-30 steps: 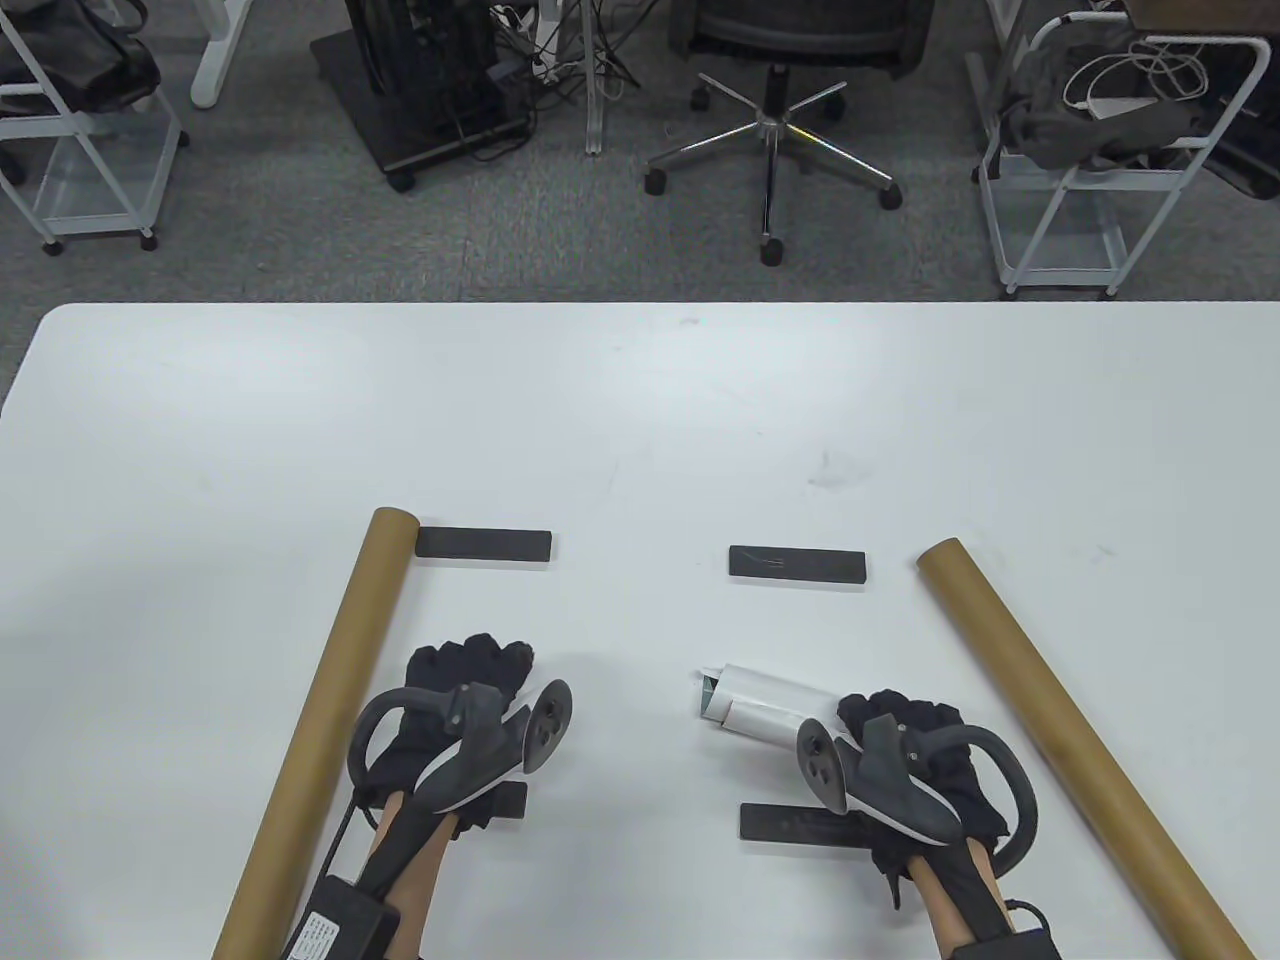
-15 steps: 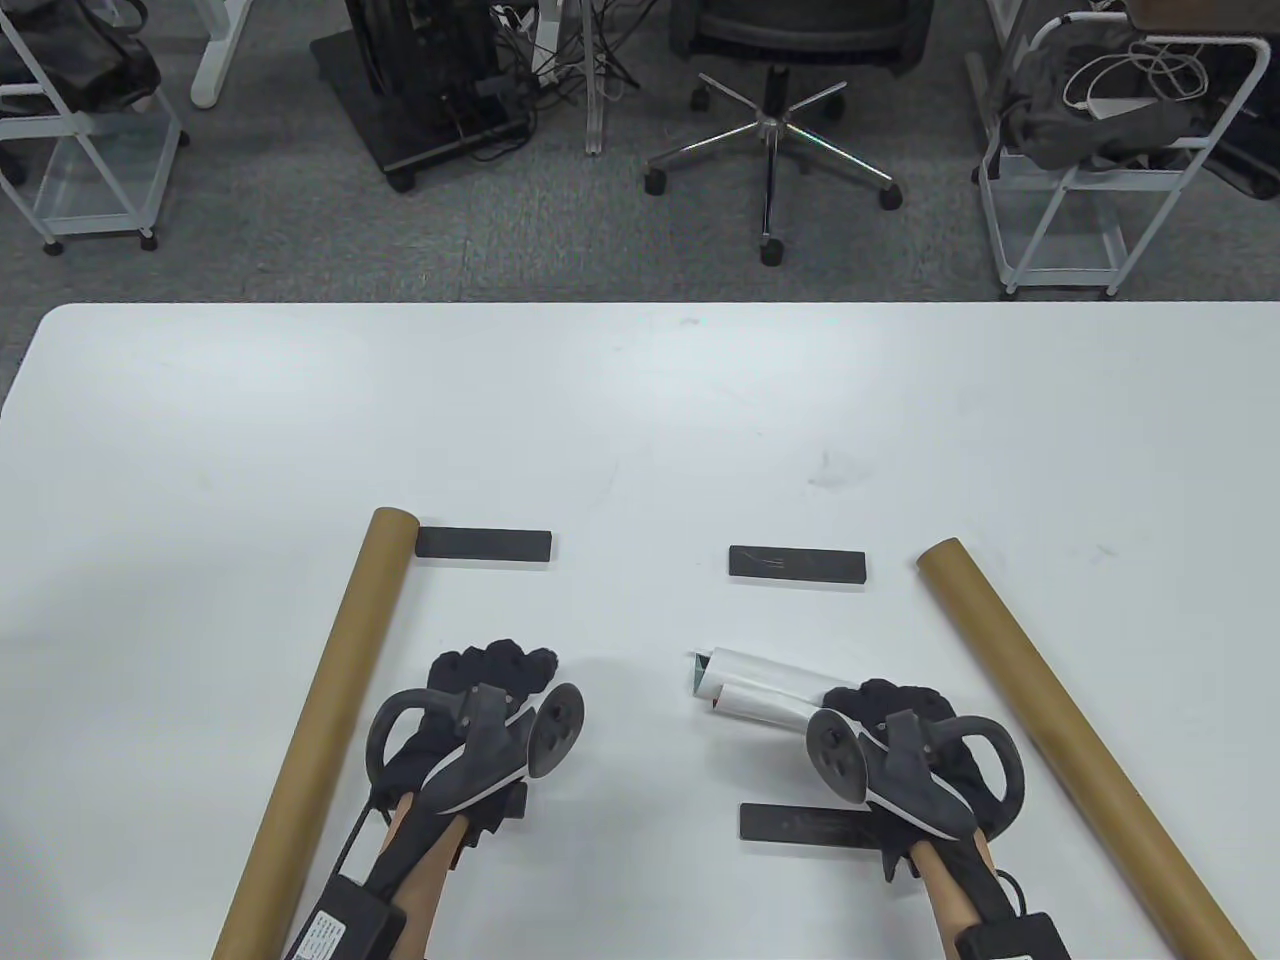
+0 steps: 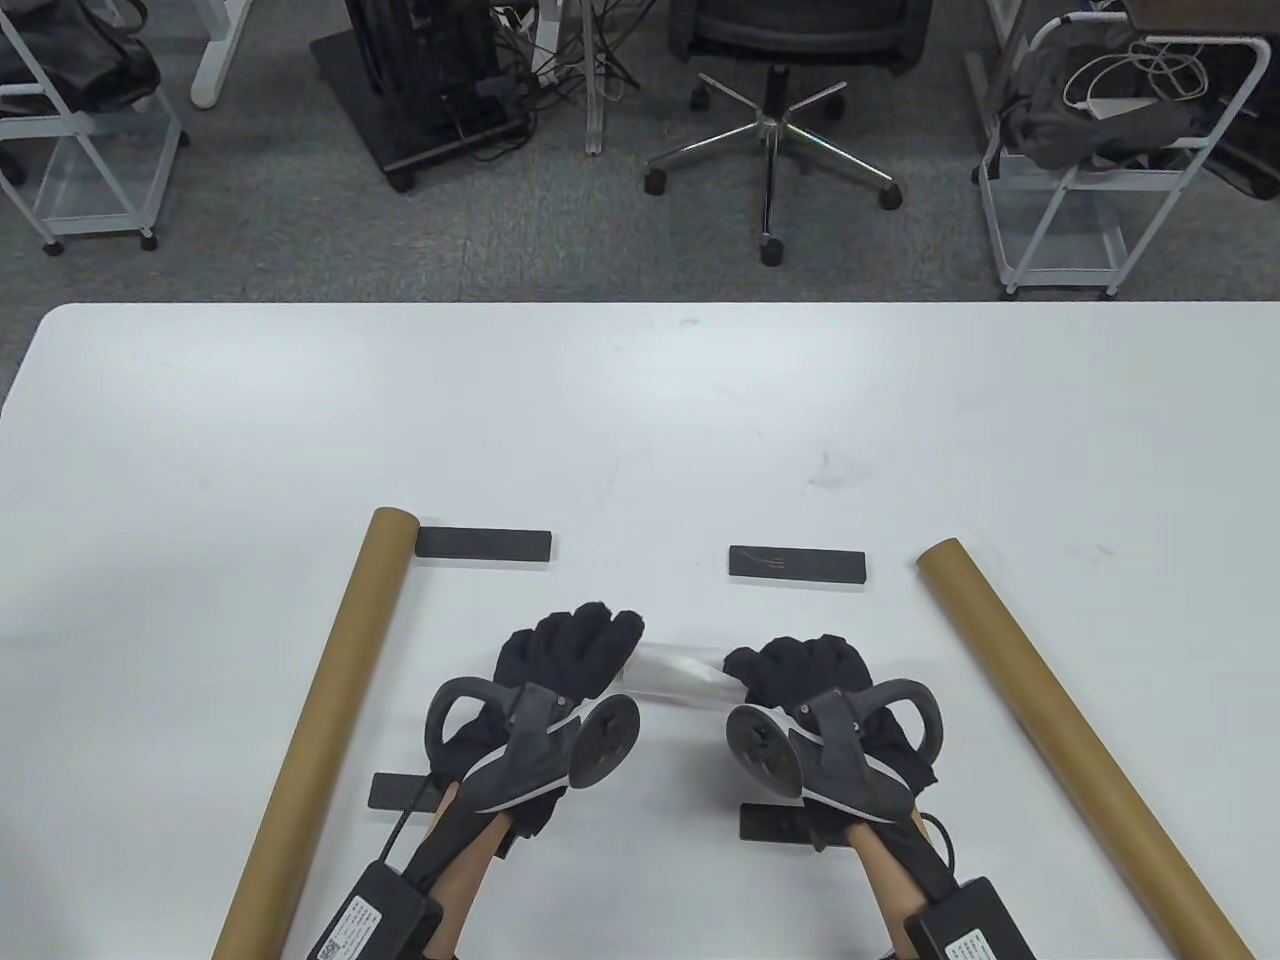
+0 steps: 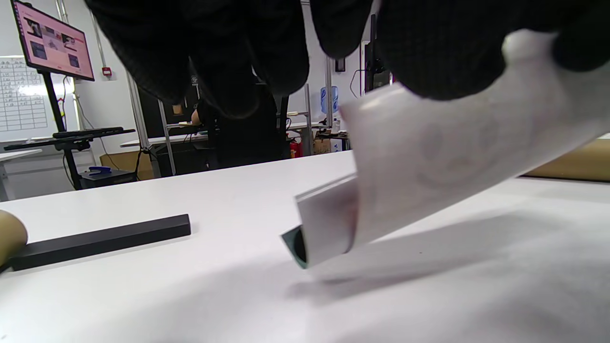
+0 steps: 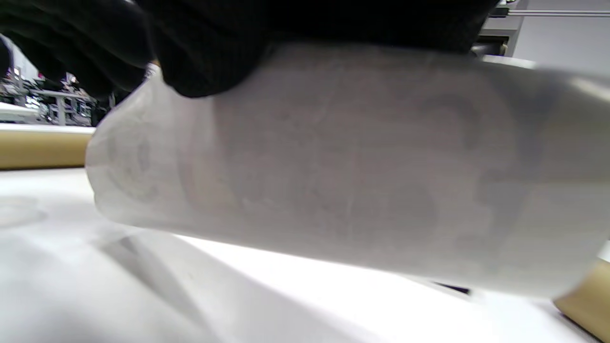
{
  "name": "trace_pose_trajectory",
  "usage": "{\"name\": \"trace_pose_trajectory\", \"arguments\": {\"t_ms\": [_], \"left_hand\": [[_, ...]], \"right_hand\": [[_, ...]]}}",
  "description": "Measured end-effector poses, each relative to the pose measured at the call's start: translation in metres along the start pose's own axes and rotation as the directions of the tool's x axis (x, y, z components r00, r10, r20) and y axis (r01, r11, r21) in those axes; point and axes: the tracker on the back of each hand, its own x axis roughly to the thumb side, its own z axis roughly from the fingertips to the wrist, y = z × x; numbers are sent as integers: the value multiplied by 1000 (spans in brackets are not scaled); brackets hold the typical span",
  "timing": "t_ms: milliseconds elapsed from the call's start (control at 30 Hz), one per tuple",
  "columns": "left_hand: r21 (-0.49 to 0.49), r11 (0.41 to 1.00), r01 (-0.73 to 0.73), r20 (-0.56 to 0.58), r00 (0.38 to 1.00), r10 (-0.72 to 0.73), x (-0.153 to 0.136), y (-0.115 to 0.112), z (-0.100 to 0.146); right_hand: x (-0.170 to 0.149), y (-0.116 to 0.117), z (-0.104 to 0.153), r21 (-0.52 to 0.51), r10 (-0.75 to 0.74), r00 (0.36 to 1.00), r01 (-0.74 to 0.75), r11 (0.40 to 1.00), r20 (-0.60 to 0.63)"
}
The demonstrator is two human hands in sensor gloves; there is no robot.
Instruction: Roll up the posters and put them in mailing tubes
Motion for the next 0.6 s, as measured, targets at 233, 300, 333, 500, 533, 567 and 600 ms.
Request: {"name": "trace_pose_trajectory", "arguments": {"t_ms": [233, 300, 333, 500, 533, 567, 600], "left_hand": [[94, 992, 88, 12, 996, -89, 7, -8, -3], [118, 985, 129, 15, 991, -132, 11, -11, -1], [130, 980, 151, 23, 988, -155, 13, -11, 0], [160, 968, 193, 20, 980, -199, 19, -5, 6], [162, 967, 197, 17, 979, -203, 19, -4, 7], [168, 966, 198, 14, 979, -203, 18, -3, 8], [171, 966, 192, 7, 981, -196, 16, -3, 10]], "right_hand": [[10, 2, -1, -55, -109, 992, 112, 992, 57], [8, 3, 1, -37, -141, 989, 143, 989, 52], [7, 3, 2, -30, -154, 987, 156, 987, 45], [1, 6, 8, -6, -201, 979, 201, 980, 22], [1, 7, 9, 8, -206, 978, 206, 978, 23], [1, 9, 11, 43, -209, 978, 207, 977, 26], [1, 9, 13, 59, -202, 979, 200, 978, 23]]}}
